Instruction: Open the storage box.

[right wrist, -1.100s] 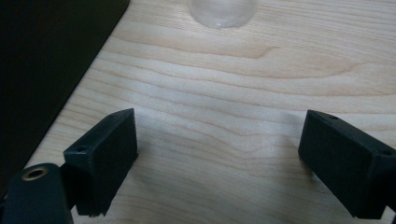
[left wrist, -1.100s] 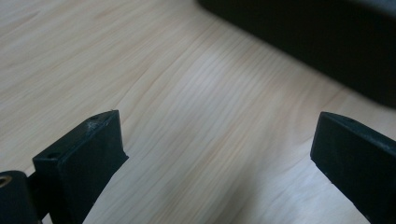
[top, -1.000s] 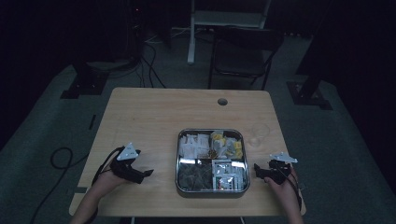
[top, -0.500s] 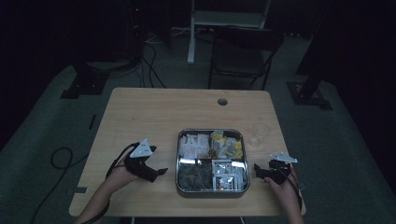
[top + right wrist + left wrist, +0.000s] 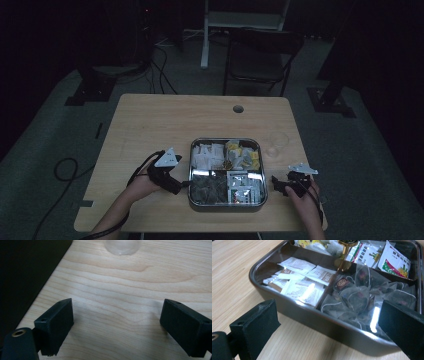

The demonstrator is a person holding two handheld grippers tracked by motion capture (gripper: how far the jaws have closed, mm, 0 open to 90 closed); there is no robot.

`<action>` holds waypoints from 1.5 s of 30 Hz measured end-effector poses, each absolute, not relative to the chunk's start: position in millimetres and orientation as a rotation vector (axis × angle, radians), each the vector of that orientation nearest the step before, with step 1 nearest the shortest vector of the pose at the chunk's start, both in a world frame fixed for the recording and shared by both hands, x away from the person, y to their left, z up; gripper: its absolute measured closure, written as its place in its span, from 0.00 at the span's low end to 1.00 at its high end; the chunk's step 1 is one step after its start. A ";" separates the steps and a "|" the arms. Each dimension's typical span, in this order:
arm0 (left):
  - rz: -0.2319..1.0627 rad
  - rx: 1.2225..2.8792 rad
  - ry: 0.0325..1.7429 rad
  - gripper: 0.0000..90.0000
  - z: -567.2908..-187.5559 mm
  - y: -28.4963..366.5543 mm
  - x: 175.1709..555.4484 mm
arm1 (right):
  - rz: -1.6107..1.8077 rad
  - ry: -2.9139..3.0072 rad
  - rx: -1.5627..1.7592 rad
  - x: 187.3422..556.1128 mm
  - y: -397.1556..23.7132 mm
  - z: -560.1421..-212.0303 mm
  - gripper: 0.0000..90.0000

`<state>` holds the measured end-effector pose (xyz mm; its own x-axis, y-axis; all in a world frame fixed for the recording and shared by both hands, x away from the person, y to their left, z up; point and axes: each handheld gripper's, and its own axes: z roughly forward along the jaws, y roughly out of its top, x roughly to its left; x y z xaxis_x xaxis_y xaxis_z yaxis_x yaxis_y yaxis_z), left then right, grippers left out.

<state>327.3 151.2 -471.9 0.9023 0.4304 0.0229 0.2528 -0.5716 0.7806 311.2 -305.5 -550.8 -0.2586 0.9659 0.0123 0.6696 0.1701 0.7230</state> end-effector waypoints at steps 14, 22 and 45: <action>0.216 2.229 0.423 0.05 -471.5 115.5 334.9 | 0.867 2.011 1.528 313.1 -303.9 -550.7 0.13; 0.198 2.237 0.393 0.05 -473.0 96.6 338.8 | 0.868 2.012 1.527 313.2 -303.9 -550.7 0.13; 0.233 2.238 0.324 0.32 -473.4 50.1 353.8 | 0.872 2.017 1.521 313.3 -303.9 -550.8 0.13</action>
<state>353.8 50.1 -473.4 0.9492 0.3095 0.0569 0.1531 -0.6123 0.7756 313.3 -303.9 -550.8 -0.2792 0.9602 0.0103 0.6651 0.1856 0.7234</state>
